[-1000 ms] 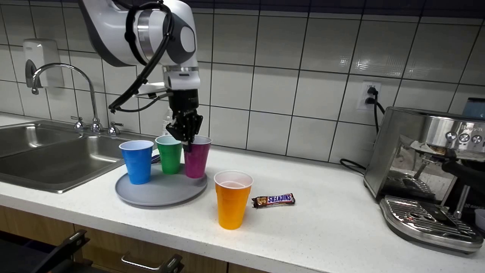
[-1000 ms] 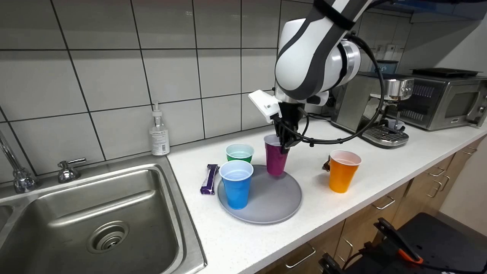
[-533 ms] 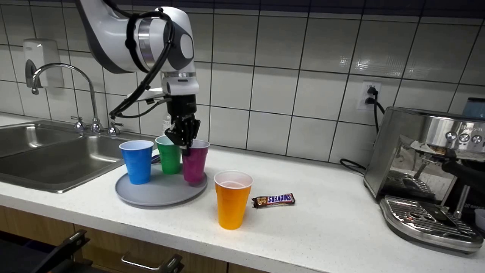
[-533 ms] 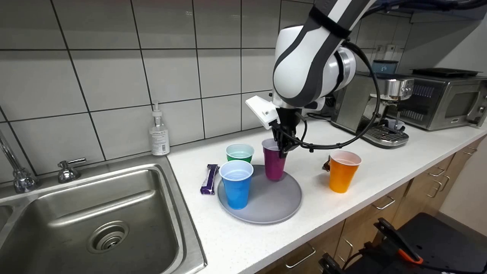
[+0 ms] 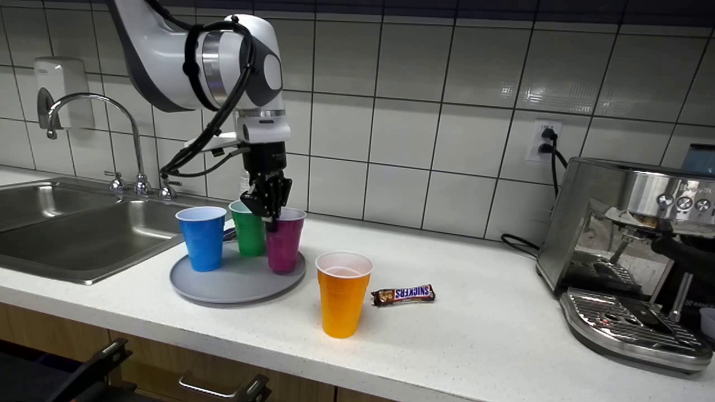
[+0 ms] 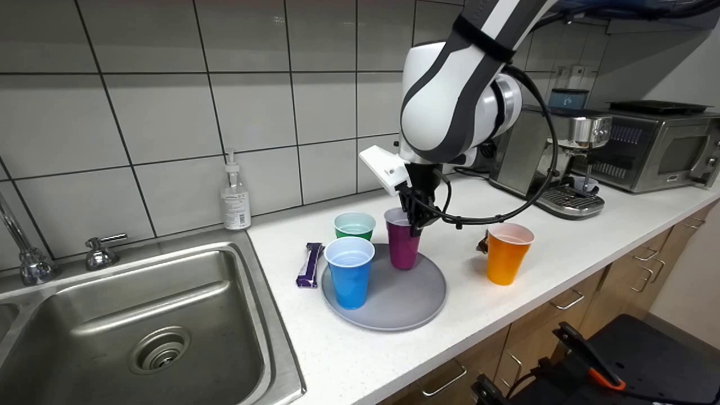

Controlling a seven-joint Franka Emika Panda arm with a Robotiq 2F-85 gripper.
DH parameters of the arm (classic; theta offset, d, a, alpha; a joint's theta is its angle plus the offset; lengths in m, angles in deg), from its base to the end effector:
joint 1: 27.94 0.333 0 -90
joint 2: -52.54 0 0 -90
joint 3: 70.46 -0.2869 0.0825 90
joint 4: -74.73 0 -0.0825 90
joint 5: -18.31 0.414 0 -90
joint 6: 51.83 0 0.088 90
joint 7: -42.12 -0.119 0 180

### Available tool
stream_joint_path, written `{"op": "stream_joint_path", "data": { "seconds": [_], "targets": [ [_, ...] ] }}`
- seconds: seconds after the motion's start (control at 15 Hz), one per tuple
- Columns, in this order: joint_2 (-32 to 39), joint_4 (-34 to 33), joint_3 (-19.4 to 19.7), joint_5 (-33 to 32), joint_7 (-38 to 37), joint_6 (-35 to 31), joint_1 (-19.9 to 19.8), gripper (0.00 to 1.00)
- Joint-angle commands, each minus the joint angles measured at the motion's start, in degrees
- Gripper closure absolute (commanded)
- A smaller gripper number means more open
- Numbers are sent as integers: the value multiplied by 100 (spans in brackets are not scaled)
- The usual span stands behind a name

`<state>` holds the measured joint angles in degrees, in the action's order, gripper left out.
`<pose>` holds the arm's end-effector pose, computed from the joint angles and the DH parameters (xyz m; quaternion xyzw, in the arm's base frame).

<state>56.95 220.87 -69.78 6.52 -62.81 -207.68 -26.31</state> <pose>0.4776 0.0143 0.1821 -0.6841 0.7264 -0.0650 0.0085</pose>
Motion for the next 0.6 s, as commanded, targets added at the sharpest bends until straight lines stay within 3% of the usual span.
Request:
{"op": "stream_joint_path", "data": {
  "seconds": [0.0,0.33,0.4,0.47,0.53],
  "targets": [
    [105,-70,86,-230,-237,-152,98,99],
    [135,-44,124,-376,-288,-299,131,95],
    [139,-41,126,-367,-279,-303,136,74],
    [145,-41,130,-366,-279,-302,145,75],
    [145,-39,131,-350,-268,-295,153,69]
  ]
}}
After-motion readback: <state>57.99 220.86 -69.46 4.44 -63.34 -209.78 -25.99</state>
